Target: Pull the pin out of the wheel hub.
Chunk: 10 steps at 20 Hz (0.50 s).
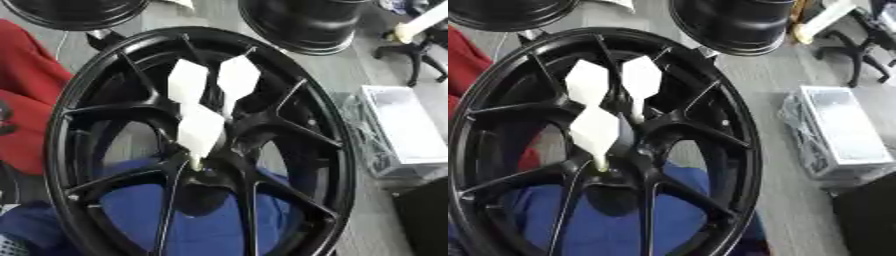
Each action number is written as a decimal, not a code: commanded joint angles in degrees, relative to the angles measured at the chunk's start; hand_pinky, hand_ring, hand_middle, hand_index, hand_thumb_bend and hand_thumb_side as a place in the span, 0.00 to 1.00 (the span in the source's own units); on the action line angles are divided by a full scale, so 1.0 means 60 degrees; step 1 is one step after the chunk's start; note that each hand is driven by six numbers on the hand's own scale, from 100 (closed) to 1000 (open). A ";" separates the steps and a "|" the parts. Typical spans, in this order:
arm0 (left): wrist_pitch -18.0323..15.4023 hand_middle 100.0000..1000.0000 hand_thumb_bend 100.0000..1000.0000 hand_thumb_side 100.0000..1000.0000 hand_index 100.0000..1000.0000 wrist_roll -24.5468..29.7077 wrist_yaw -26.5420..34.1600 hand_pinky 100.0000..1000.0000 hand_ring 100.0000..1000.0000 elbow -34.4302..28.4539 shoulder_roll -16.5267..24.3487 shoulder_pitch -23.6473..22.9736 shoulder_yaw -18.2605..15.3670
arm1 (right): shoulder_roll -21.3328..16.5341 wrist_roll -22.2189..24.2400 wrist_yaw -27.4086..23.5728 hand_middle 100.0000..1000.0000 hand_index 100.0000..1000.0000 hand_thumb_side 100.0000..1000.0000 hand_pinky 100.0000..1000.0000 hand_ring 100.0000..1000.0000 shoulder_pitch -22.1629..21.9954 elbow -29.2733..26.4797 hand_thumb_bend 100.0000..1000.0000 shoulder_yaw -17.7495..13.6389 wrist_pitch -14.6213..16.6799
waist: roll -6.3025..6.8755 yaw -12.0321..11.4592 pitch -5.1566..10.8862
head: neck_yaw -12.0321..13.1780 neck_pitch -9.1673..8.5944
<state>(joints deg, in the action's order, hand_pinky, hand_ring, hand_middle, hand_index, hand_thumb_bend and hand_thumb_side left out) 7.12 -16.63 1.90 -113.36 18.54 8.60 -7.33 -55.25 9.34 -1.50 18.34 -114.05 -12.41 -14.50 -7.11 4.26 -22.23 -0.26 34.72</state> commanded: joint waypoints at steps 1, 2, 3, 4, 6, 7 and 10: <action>-0.0063 0.55 0.28 0.56 0.60 -0.0096 -0.0027 0.67 0.71 -0.0205 0.0072 0.0120 -0.0110 | 0.0008 -0.1026 0.0491 0.15 0.23 0.07 0.75 0.62 -0.1060 -0.0090 0.00 -0.0594 0.0558 | 0.0099 0.0042 0.0089 | 0.0110 -0.0009; -0.0071 0.55 0.28 0.56 0.60 -0.0109 -0.0023 0.67 0.71 -0.0205 0.0063 0.0141 -0.0117 | 0.0266 -0.1268 0.0638 0.16 0.24 0.08 0.75 0.62 -0.1517 -0.0090 0.00 -0.0648 0.0806 | 0.0131 0.0044 0.0054 | 0.0132 -0.0021; -0.0078 0.55 0.28 0.56 0.60 -0.0120 -0.0019 0.67 0.71 -0.0205 0.0053 0.0166 -0.0124 | 0.0581 -0.1462 0.0831 0.17 0.25 0.07 0.76 0.63 -0.1931 -0.0090 0.00 -0.0719 0.0965 | 0.0162 0.0041 0.0020 | 0.0144 -0.0026; -0.0087 0.55 0.28 0.56 0.60 -0.0128 -0.0018 0.67 0.71 -0.0205 0.0041 0.0190 -0.0129 | 0.0896 -0.1626 0.1059 0.19 0.27 0.06 0.76 0.64 -0.2278 -0.0090 0.00 -0.0789 0.1056 | 0.0192 0.0040 -0.0009 | 0.0146 -0.0023; -0.0101 0.55 0.28 0.56 0.60 -0.0139 -0.0021 0.67 0.71 -0.0205 0.0014 0.0220 -0.0137 | 0.1499 -0.1935 0.1547 0.27 0.36 0.02 0.77 0.66 -0.2822 -0.0090 0.00 -0.0894 0.1163 | 0.0248 0.0036 -0.0054 | 0.0141 -0.0021; -0.0104 0.55 0.28 0.56 0.60 -0.0148 -0.0021 0.67 0.71 -0.0205 -0.0004 0.0227 -0.0144 | 0.1886 -0.2107 0.1782 0.30 0.40 0.01 0.78 0.67 -0.3088 -0.0090 0.00 -0.0931 0.1194 | 0.0283 0.0033 -0.0076 | 0.0146 -0.0012; -0.0119 0.55 0.28 0.56 0.60 -0.0160 -0.0019 0.67 0.71 -0.0205 -0.0031 0.0252 -0.0149 | 0.2932 -0.2419 0.2396 0.49 0.60 0.11 0.80 0.74 -0.3708 -0.0090 0.00 -0.0903 0.1196 | 0.0371 0.0032 -0.0124 | 0.0210 -0.0003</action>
<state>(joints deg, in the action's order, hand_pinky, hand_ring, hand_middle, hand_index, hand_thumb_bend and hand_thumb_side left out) 6.54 -17.34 1.90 -113.36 18.01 9.61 -7.66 -38.70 -4.11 11.05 -3.73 -114.05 -16.76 -7.47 -4.92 4.36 -23.78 0.79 34.72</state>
